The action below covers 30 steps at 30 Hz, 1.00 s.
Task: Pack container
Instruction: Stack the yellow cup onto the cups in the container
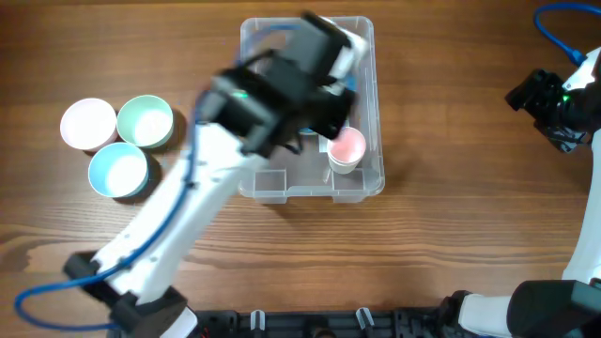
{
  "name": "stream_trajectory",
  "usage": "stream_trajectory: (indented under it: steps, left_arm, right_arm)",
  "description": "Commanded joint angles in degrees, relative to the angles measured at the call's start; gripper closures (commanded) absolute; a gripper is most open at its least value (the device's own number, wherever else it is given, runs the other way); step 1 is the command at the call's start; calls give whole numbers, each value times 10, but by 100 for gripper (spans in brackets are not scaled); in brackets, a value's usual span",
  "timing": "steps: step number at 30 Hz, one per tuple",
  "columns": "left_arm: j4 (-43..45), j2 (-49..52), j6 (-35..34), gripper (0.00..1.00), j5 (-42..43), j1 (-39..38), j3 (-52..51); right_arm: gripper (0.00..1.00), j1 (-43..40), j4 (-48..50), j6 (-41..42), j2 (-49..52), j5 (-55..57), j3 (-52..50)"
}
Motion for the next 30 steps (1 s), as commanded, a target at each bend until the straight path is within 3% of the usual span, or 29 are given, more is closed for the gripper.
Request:
stream_trajectory:
  steps: [1,6,11,12,13,14,16,19,20,22,24,25,26,28,30]
  left_arm:
    - [13,64,30,96,-8,-59,-5]
    - [-5,144,15,96,-8,-68,-5]
    - [-8,155,16,96,-8,-59,-5]
    - [-10,155,15,89,-8,-56,-5]
    - [-13,155,15,75,-8,-52,-5]
    - [-16,155,15,72,-8,-48,-5]
    - [-16,155,13,55,-8,-40,-5]
    - [-18,155,13,60,-9,-35,-5]
    - [-24,153,12,73,-25,-33,-5]
    - [-43,138,-25,70,-99,-23,-5]
    - [-71,90,-59,63,-181,15,-4]
    - [-79,57,-66,47,-188,51,-4]
    - [-81,23,-80,38,-188,98,-4]
    - [-80,-38,-110,32,-146,243,-5]
    - [-76,-46,-110,35,-92,359,-5]
  right_arm:
    - [20,3,0,-10,7,-10,-4]
    - [20,3,0,-10,7,-10,-4]
    - [20,3,-1,-10,7,-10,-4]
    - [20,3,-1,-10,7,-10,-4]
    - [20,3,-1,-10,7,-10,-4]
    - [20,3,-1,-10,7,-10,-4]
    - [20,3,-1,-10,7,-10,-4]
    - [20,3,-1,-10,7,-10,-4]
    - [20,3,-1,-10,7,-10,-4]
    - [20,3,-1,-10,7,-10,-4]
    - [20,3,-1,-10,7,-10,-4]
    - [20,3,-1,-10,7,-10,-4]
    - [20,3,-1,-10,7,-10,-4]
    - [20,3,-1,-10,7,-10,-4]
    - [20,4,-1,-10,7,-10,-4]
